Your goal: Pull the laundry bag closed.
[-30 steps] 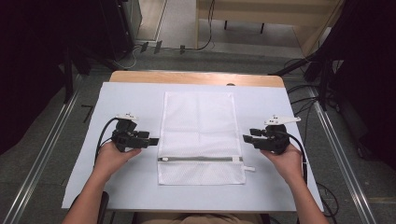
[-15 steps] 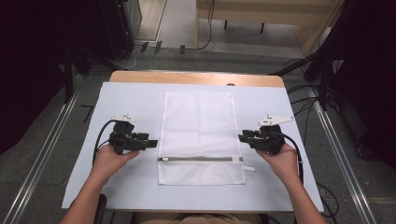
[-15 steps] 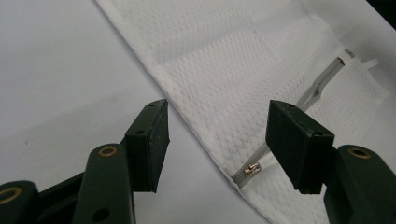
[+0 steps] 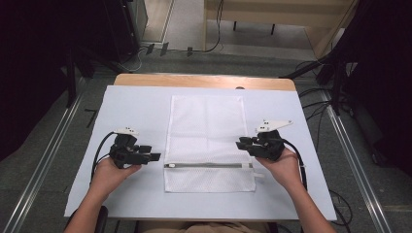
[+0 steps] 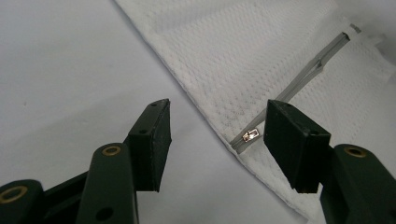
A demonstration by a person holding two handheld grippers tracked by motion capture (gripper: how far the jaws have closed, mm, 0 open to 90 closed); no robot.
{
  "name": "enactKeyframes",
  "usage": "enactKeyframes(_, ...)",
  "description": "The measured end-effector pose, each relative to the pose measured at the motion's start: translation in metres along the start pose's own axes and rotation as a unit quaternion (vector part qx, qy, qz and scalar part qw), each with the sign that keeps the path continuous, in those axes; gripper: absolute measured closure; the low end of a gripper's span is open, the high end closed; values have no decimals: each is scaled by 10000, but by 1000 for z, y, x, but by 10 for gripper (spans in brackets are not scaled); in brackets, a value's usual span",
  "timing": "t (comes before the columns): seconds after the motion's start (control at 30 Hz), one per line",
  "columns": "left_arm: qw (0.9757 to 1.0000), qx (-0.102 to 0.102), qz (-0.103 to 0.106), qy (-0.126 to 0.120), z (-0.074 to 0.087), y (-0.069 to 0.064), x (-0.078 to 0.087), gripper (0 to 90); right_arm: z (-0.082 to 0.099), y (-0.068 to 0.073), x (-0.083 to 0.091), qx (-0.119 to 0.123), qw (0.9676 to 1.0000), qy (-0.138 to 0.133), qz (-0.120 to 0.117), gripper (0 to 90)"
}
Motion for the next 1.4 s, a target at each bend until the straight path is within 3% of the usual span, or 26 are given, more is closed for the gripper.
enactKeyframes(0.13,9999,-66,51,150,5,4,-4,411,-3,5,-8,24,9999,-42,-111,685)
enactKeyframes(0.37,9997,135,-179,4,8,12,3,400,-11,13,-18,123,9998,-17,-161,665)
enactKeyframes(0.47,9997,119,-216,15,8,11,3,401,-14,15,-19,89,9998,-23,-186,665)
enactKeyframes(0.57,9996,110,-240,-8,7,13,5,402,-19,22,-21,230,9996,8,-188,663)
enactKeyframes(0.63,9997,121,-221,-30,6,13,5,402,-21,29,-24,365,9992,55,-183,662)
enactKeyframes(0.7,9997,116,-210,-32,5,14,5,402,-24,38,-30,390,9986,16,-366,649)
enactKeyframes(1.07,9998,63,-169,-32,3,13,3,402,-32,66,-54,661,9953,228,-673,652)
enactKeyframes(1.4,9999,28,-124,-110,4,13,7,400,-37,81,-69,766,9934,260,-807,678)
Point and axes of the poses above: each handheld gripper's, and its own axes: x roughly backward along the jaws, z roughly out of its underside, y roughly to its left, the point moved 4 cm from there along -x, roughly forward along the jaws, and after that the axes turned 4 degrees about y, right-handed, at the moved point
